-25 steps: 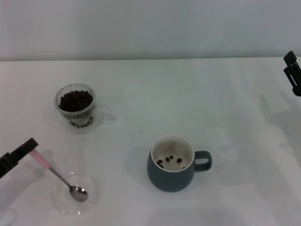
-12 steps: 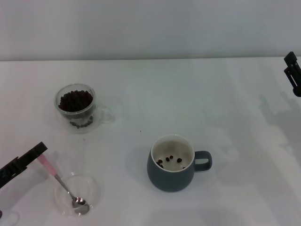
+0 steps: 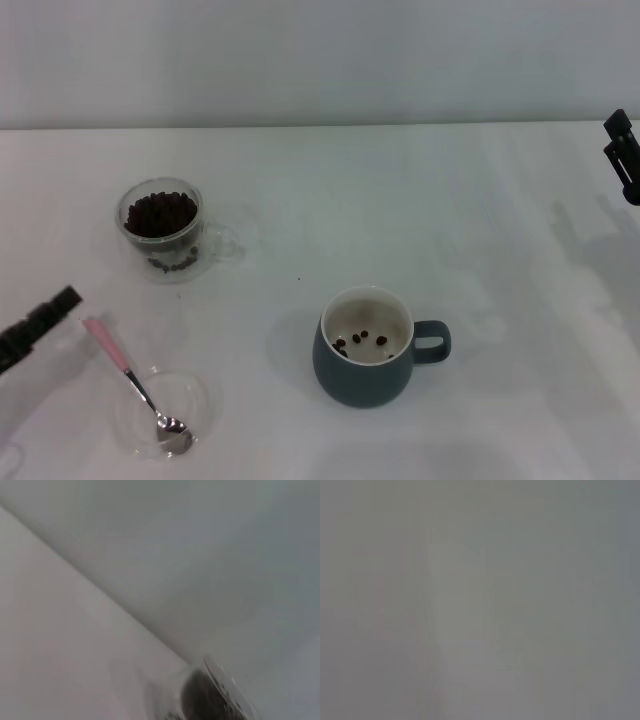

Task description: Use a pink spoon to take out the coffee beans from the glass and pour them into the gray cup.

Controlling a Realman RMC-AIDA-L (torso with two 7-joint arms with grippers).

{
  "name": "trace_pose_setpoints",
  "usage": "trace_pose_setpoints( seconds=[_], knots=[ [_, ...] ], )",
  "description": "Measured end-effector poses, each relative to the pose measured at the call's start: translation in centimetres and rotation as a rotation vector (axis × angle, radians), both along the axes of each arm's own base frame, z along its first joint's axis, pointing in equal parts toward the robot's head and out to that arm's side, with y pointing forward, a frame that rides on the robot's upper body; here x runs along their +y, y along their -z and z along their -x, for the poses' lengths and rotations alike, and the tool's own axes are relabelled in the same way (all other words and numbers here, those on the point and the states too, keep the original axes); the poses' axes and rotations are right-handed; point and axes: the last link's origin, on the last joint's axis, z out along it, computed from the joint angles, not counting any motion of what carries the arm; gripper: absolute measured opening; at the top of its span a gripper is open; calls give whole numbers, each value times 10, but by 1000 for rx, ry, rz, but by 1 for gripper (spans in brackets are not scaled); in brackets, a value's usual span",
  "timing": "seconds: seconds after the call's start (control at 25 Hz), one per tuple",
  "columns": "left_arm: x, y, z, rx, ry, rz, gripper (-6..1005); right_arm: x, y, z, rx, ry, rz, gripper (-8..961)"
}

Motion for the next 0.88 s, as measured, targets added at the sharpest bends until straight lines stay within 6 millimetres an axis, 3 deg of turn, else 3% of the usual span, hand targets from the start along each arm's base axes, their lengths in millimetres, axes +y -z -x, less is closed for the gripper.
trace_pose_setpoints(
  seconds=[0.36,0.52,0.88],
  knots=[
    [-3,-32,16,107,-4,-190,896,-1,0,0,0,1,0,693],
    [0,-47,17,225,38,-325,896,-1,0,-3,1,16,-3,693],
    [6,-51,14,586,121,-567,896,-3,-1,-12,-30,60,1,693]
  ],
)
